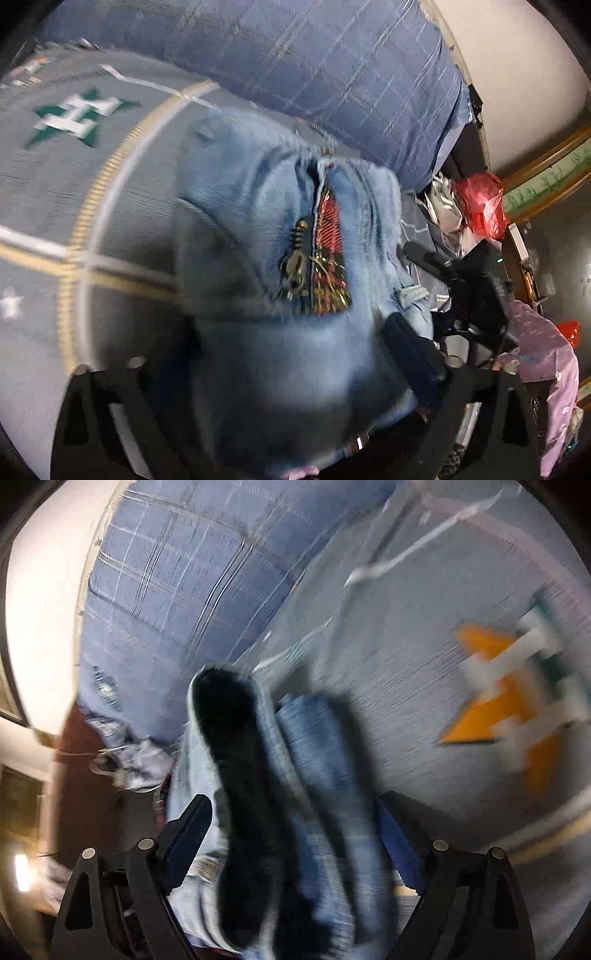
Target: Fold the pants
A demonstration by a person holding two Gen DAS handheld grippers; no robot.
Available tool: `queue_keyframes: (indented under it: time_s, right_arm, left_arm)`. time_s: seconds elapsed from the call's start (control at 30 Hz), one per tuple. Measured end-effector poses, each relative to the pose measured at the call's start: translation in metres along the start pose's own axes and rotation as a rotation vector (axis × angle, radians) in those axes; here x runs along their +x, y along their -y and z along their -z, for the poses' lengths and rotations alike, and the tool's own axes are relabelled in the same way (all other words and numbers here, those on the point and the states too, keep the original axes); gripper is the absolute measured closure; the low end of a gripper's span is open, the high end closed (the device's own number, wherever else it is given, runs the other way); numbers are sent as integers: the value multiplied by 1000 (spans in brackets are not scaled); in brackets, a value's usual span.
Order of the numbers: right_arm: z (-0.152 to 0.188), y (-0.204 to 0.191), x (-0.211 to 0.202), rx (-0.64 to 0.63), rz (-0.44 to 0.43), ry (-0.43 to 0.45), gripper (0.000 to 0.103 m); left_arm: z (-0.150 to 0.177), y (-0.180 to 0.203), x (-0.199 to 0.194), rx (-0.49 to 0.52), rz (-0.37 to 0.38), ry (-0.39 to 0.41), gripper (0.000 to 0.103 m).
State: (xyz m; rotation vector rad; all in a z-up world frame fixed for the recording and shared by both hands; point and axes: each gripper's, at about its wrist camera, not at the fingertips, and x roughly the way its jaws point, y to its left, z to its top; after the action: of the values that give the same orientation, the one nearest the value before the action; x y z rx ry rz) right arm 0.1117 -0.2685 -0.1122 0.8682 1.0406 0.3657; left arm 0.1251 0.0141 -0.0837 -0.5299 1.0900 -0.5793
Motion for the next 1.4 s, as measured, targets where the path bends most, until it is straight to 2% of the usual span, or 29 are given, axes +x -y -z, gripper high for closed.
queue_keyframes:
  time_s: [0.1,0.17,0.23,0.33,0.4,0.6,0.73,0.83,0.97,1.1,1.27,1.4]
  right_arm:
    - [1,-18,9,-65,53,-11,4]
    - [6,-33,12,-140,116,-13,16]
    - [15,-54,10,-243,172,-14,45]
    - [25,-80,-1,-344,224,1,58]
    - [27,-90,-10,-371,239,15,62]
    - [34,-130,-34,-444,260,43,62]
    - [37,-157,-50,-489,224,76,62]
    - [33,-177,-49,-522,193,99,62]
    - [23,-195,-23,-550,156,112,62]
    - [16,-203,17,-570,138,101,62]
    - [3,-193,73,-524,137,58,62]
    - [-7,-176,114,-484,166,25,62]
  left_arm:
    - [2,17,11,37,-48,0,2]
    - [5,30,9,69,-86,11,13]
    - [9,44,0,119,-117,33,25]
    - [13,54,-14,126,-114,45,32]
    - [13,56,-27,107,-100,50,32]
    - [8,79,-66,130,-100,116,32]
    - [-5,86,-93,144,-92,169,32]
    - [-21,85,-106,153,-122,199,32]
    - [-42,75,-115,157,-204,236,32]
    - [-67,50,-107,139,-274,240,32]
    - [-95,6,-81,74,-327,207,32]
    - [-102,-20,-52,60,-386,153,32]
